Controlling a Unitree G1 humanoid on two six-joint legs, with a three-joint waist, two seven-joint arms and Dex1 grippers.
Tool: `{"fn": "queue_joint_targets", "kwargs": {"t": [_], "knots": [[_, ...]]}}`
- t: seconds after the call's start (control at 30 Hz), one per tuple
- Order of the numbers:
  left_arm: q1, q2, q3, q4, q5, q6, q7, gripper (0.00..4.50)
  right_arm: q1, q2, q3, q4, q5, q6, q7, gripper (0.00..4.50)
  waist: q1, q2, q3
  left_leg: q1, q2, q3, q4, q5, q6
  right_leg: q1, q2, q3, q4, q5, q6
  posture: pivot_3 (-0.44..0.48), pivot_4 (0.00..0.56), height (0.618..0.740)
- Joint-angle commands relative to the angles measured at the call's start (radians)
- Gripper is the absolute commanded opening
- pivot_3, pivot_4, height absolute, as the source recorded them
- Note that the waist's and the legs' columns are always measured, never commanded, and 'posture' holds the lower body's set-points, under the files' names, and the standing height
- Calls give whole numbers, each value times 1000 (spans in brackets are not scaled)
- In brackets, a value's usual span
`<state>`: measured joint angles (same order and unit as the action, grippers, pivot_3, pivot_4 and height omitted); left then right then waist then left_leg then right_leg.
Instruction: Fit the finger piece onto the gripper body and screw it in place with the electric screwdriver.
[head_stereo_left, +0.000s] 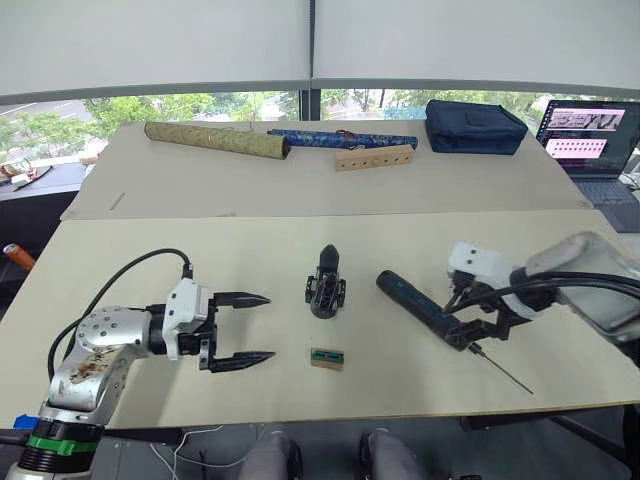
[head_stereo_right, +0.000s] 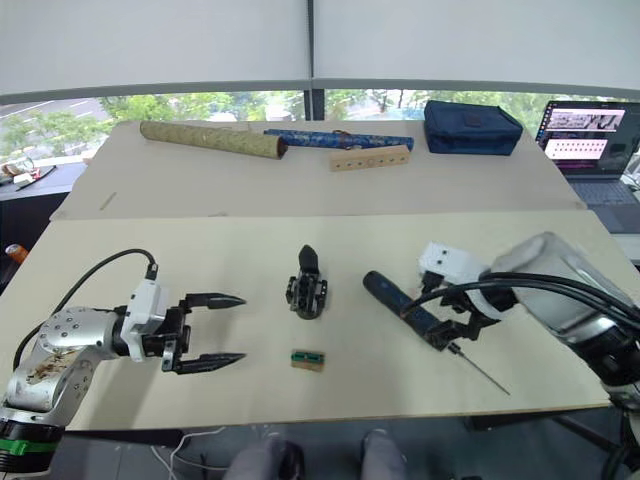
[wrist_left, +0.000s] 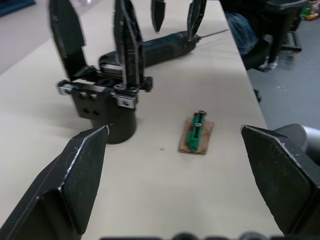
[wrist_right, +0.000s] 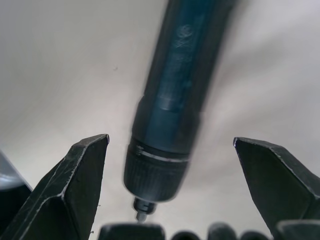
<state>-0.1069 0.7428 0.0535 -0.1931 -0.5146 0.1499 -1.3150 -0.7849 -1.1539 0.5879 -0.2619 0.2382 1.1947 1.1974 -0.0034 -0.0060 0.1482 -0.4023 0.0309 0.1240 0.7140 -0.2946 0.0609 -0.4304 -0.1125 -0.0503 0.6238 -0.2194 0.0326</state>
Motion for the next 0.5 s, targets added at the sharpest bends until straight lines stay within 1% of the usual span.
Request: {"fn": "queue_joint_targets", "kwargs": {"t": [0.03,0.1,0.23,0.33,0.5], "knots": [[-20,5,-11,-30,-16,14,-8,4500,-77,20,81,21,-20,79,37,4438,0,0,0,-1,0,0,0,0,0,-1,0,0,0,0,0,0,150,740],[-25,2,-15,-33,-20,20,-5,4500,-107,33,116,26,-28,93,43,4438,0,0,0,-5,-1,0,1,0,0,-5,0,0,1,0,0,0,150,740],[-28,-10,-23,-46,-22,26,6,4500,-153,67,166,48,-42,119,33,4438,-1,0,0,-6,-1,0,1,0,0,-6,0,0,2,0,0,0,150,740],[-16,-10,-21,-56,-22,22,7,4500,-174,100,172,55,-8,171,40,4438,-3,0,0,-5,-1,1,1,0,0,-6,0,0,2,0,0,0,150,740],[-24,-19,-28,-62,-18,21,15,4500,-171,102,213,56,-29,166,21,4438,-2,0,0,-6,-1,1,1,0,-1,-6,0,0,2,0,0,0,150,740]]}}
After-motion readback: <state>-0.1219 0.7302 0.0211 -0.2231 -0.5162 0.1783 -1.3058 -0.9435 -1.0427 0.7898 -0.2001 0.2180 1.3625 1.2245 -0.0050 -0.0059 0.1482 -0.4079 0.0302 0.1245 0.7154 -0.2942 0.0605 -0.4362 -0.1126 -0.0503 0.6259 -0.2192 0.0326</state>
